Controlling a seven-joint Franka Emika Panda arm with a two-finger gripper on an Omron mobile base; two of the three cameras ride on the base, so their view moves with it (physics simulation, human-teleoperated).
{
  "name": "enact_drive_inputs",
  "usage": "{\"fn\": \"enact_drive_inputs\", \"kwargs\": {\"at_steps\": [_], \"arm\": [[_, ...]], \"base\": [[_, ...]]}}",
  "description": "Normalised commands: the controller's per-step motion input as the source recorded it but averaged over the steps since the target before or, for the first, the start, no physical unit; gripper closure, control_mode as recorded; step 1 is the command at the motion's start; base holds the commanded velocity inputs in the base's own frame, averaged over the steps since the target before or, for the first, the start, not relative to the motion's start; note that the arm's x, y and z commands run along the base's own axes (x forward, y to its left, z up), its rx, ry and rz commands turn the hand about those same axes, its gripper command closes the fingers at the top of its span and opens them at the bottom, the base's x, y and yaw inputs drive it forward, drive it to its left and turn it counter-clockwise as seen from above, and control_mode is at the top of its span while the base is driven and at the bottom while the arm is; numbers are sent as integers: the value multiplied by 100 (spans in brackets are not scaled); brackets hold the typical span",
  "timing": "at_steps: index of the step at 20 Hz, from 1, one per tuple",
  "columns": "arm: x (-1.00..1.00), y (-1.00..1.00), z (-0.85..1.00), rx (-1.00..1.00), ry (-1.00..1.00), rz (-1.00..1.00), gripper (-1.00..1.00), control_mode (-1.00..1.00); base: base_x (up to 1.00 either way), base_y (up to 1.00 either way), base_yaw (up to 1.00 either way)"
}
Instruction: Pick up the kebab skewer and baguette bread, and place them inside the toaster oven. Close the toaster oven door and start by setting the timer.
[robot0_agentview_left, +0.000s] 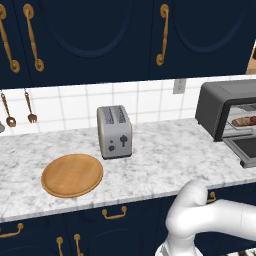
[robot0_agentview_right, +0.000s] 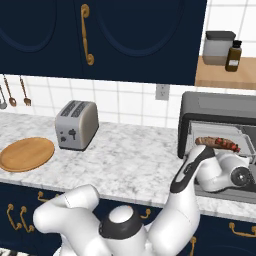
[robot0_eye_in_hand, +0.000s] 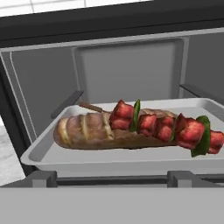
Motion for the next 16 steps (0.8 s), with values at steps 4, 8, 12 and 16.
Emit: {"fn": "enact_drive_inputs", "kwargs": {"at_steps": [4,8,12,16], "arm": [[9,0,-18,-1,0,-4,-100,-100],[13,0,-34,-1,0,0,-100,-100],[28,0,-7,0,0,0,-100,-100],[23,0,0,0,0,0,-100,-100]], "base": [[0,0,0],[0,0,0],[0,0,0],[0,0,0]]}}
